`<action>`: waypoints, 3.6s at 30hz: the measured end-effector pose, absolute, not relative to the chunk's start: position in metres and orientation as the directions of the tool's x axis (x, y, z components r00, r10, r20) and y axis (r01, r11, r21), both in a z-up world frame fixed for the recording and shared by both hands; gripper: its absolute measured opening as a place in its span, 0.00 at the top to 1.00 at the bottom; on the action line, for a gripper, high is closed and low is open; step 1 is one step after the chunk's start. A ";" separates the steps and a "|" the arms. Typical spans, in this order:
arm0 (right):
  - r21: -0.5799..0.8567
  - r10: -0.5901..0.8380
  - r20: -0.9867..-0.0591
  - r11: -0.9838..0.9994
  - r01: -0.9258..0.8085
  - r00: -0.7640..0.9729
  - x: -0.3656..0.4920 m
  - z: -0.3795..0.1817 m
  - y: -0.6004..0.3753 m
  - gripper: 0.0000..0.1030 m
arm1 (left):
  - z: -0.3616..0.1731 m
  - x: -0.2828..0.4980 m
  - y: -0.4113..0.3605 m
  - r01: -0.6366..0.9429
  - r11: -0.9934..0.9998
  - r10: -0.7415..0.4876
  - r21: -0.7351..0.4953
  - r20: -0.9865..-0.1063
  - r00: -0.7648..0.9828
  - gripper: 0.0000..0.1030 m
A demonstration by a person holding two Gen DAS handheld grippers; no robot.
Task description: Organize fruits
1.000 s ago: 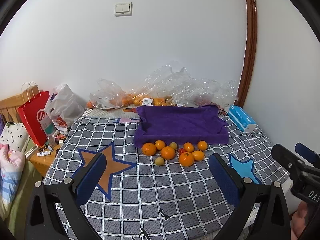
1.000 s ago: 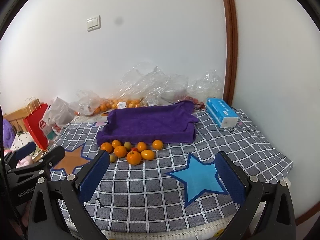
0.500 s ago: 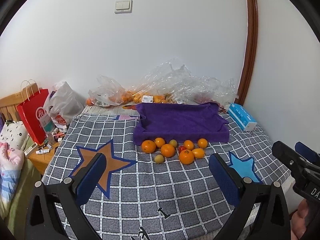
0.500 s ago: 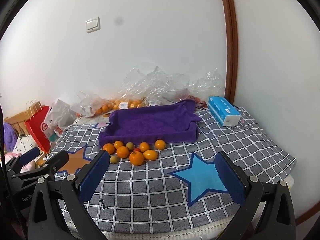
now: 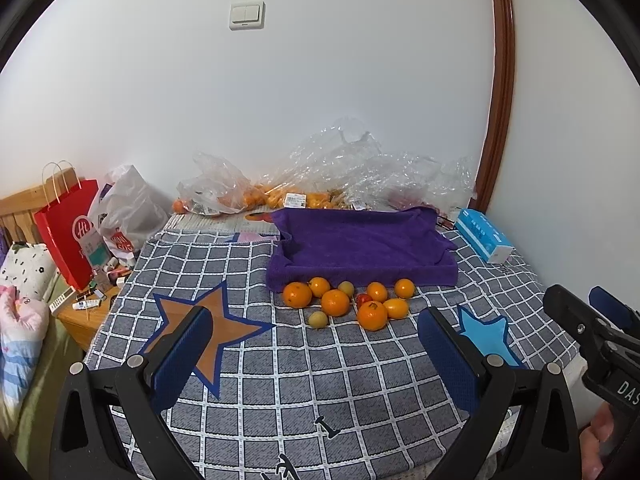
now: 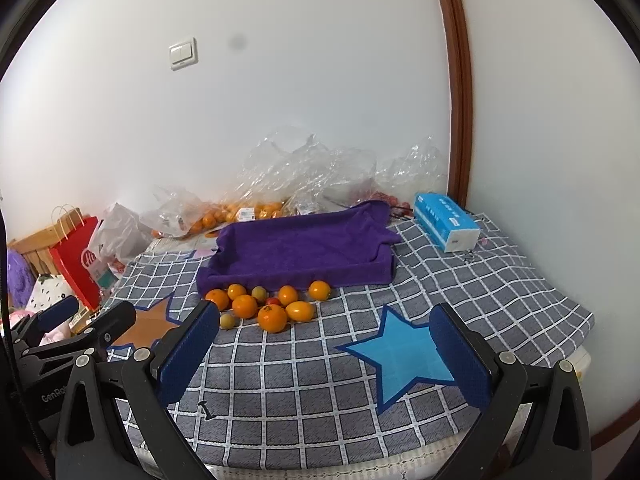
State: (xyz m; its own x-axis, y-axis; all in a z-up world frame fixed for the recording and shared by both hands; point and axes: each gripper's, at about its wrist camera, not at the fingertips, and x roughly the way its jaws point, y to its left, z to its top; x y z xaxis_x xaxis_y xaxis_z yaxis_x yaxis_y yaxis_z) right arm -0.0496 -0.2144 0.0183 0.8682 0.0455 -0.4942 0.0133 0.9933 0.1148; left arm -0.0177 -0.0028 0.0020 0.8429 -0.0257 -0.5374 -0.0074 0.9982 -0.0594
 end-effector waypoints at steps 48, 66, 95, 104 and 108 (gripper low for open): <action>0.195 0.138 -0.710 0.981 0.004 0.691 0.098 -0.105 -0.225 0.31 | -0.106 0.105 0.065 -0.071 0.992 -0.021 -0.101 -0.706 0.708 0.15; 0.079 0.189 -0.772 0.976 -0.203 0.607 0.154 -0.149 -0.178 0.52 | -0.153 0.133 0.080 -0.043 0.981 -0.118 -0.187 -0.768 0.629 0.19; 0.025 0.066 -0.721 0.997 -0.068 0.690 0.131 -0.145 -0.232 0.65 | -0.141 0.144 -0.005 0.177 0.977 -0.202 -0.115 -0.755 0.624 0.50; 0.051 0.092 -0.701 0.996 -0.080 0.707 0.128 -0.142 -0.235 0.66 | -0.151 0.144 -0.007 0.160 0.983 -0.171 -0.089 -0.757 0.630 0.76; 0.066 0.104 -0.702 0.995 -0.081 0.705 0.128 -0.143 -0.236 0.65 | -0.152 0.144 -0.006 0.152 0.983 -0.174 -0.099 -0.756 0.631 0.76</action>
State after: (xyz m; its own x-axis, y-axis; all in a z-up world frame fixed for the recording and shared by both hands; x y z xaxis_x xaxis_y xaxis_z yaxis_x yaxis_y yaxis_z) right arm 0.1279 -0.2364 -0.1428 0.7047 0.1039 -0.7019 -0.0814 0.9945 0.0655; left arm 0.1437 -0.0062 -0.1517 0.6305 -0.1739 -0.7564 0.1522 0.9834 -0.0991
